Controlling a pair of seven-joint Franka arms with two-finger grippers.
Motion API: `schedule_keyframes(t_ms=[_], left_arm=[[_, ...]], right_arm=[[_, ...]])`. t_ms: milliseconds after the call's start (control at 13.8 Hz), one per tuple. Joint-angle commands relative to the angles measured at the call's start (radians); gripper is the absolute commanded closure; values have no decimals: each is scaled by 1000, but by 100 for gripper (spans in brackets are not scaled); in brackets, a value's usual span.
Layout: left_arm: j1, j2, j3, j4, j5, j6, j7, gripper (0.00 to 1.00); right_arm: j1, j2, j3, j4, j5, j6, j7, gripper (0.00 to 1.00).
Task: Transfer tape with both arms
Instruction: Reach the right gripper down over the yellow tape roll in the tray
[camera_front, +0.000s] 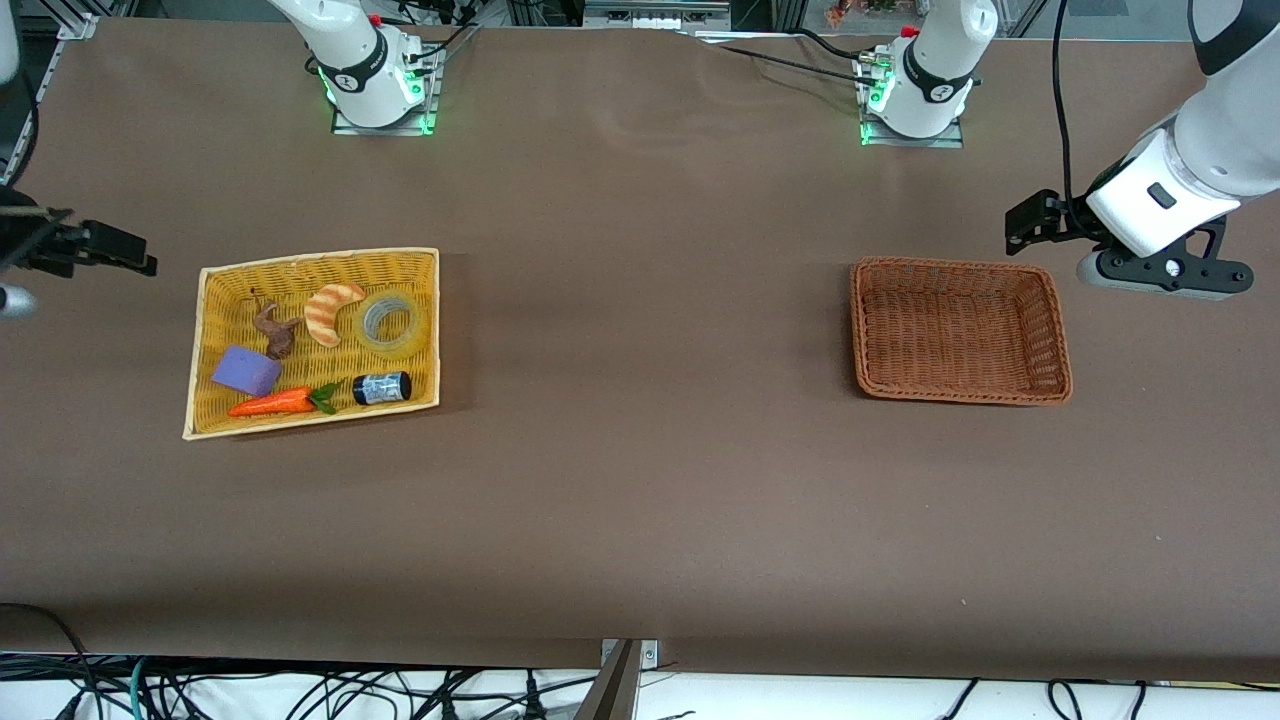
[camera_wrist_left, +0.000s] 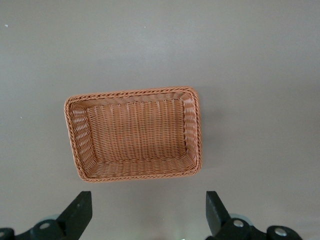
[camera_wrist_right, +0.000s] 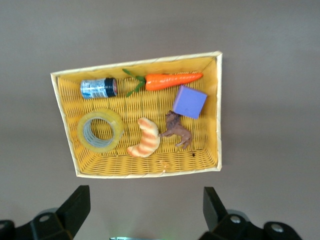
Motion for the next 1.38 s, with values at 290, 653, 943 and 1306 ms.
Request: schedule_keyframes(t_ms=[290, 653, 943, 1306], left_arm=[[6, 14, 5, 28, -23, 2, 14, 0], [10, 38, 5, 54, -22, 1, 15, 0], [10, 38, 5, 54, -22, -1, 14, 0], [10, 38, 5, 54, -22, -1, 15, 0]], right_arm=[[43, -19, 22, -368, 2, 345, 23, 0], [43, -79, 99, -708, 5, 716, 141, 0], [43, -48, 119, -820, 5, 909, 164, 0], [43, 21, 134, -905, 5, 1106, 164, 0]])
